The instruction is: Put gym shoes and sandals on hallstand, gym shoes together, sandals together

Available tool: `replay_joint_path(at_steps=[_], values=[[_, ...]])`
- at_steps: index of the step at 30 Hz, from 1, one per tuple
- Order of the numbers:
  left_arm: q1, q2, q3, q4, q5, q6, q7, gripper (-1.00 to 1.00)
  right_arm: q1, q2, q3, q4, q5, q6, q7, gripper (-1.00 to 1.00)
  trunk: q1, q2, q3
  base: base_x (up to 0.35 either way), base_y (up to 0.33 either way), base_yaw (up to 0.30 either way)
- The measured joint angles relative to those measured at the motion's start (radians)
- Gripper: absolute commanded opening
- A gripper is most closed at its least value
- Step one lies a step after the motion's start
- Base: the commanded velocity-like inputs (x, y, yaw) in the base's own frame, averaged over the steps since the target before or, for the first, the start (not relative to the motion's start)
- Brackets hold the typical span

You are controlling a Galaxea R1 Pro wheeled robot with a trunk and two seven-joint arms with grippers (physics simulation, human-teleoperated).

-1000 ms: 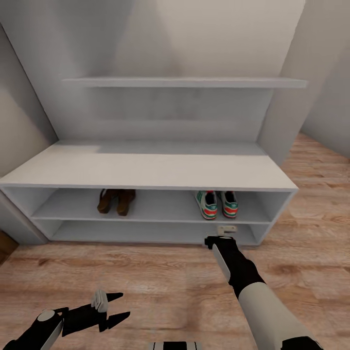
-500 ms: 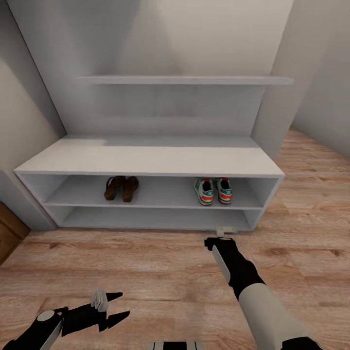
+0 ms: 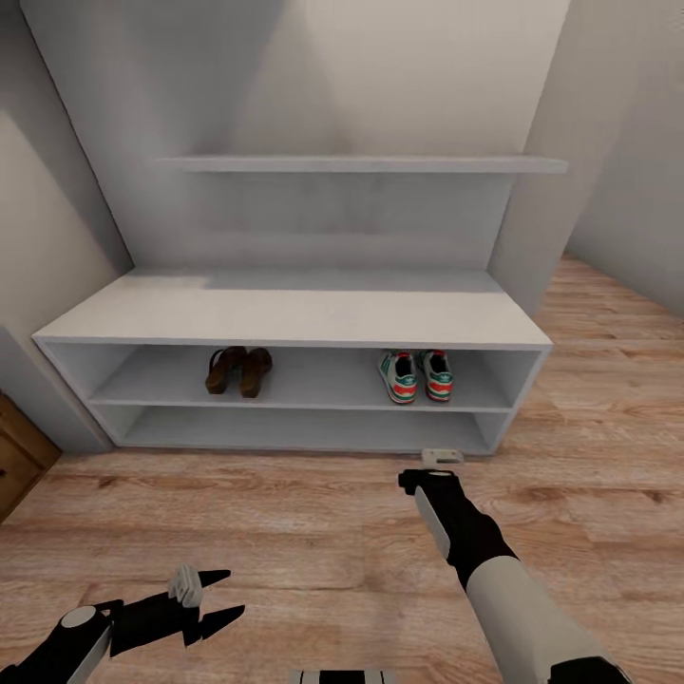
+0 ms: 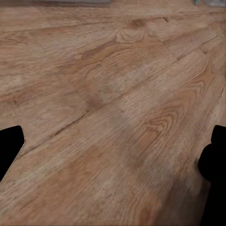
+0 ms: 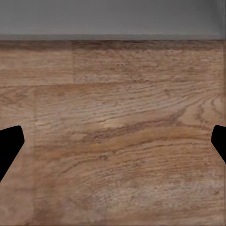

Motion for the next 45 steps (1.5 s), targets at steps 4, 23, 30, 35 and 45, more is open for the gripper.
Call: replay_joint_path(at_steps=[4, 23, 30, 35, 45], values=[[0.000, 0.005, 0.000, 0.001, 0.000, 0.001, 0.001, 1.00, 0.000, -0.002, 0.000, 0.003, 0.001, 0.000, 0.000, 1.00, -0.002, 0.001, 0.015, 0.000, 0.000, 0.000], [0.000, 0.036, -0.001, 0.091, 0.000, -0.003, 0.073, 1.00, 0.000, -0.003, 0.000, 0.024, 0.001, 0.001, -0.001, 1.00, -0.054, 0.092, 0.080, 0.000, 0.000, 0.000], [0.000, 0.038, -0.002, 0.126, 0.001, -0.005, 0.168, 1.00, 0.000, -0.004, 0.000, 0.049, 0.002, 0.001, -0.001, 1.00, -0.080, 0.141, 0.102, 0.000, 0.000, 0.000], [0.000, 0.037, -0.005, 0.144, -0.001, -0.008, 0.246, 1.00, 0.000, -0.009, -0.001, 0.095, 0.003, -0.001, 0.001, 1.00, -0.100, 0.176, 0.117, 0.000, 0.000, 0.000], [0.000, 0.035, -0.007, 0.210, -0.004, -0.022, 0.370, 1.00, 0.001, -0.055, -0.001, 0.214, 0.002, -0.062, 0.132, 1.00, -0.138, 0.246, 0.148, 0.000, 0.000, 0.000]])
